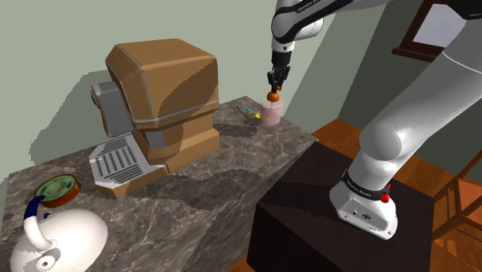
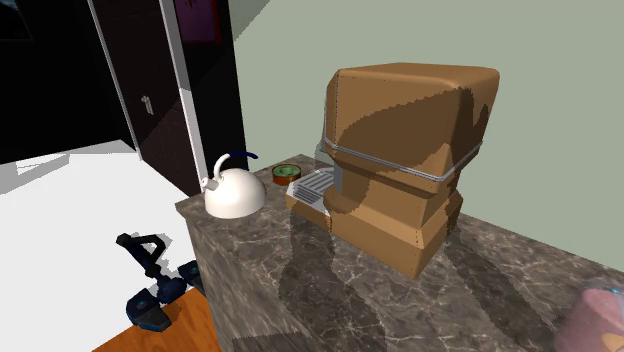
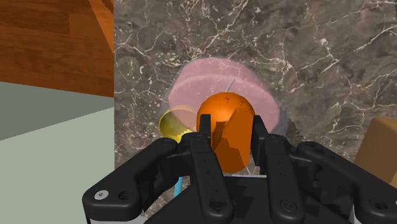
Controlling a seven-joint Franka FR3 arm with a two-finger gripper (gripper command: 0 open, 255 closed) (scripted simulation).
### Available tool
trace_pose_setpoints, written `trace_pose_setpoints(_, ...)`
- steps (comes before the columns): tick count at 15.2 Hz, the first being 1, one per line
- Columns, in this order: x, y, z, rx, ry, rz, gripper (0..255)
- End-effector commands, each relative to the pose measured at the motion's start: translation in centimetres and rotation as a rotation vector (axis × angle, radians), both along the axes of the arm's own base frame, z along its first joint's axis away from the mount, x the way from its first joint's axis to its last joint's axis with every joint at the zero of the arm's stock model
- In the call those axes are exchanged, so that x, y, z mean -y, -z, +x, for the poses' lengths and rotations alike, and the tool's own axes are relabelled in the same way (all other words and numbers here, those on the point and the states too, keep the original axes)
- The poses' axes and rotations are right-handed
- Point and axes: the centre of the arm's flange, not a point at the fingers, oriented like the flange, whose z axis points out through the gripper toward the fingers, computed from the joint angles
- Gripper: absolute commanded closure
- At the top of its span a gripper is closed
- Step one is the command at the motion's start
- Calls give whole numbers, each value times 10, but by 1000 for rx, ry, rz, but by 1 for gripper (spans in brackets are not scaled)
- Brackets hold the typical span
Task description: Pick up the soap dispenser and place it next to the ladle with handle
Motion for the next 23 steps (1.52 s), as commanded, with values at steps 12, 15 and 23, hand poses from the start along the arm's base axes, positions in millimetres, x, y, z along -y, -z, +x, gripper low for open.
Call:
trace_pose_setpoints(12,1,68,0,1,0,0,255)
trace_pose_setpoints(15,1,68,0,1,0,0,255)
trace_pose_setpoints(23,1,68,0,1,0,0,0)
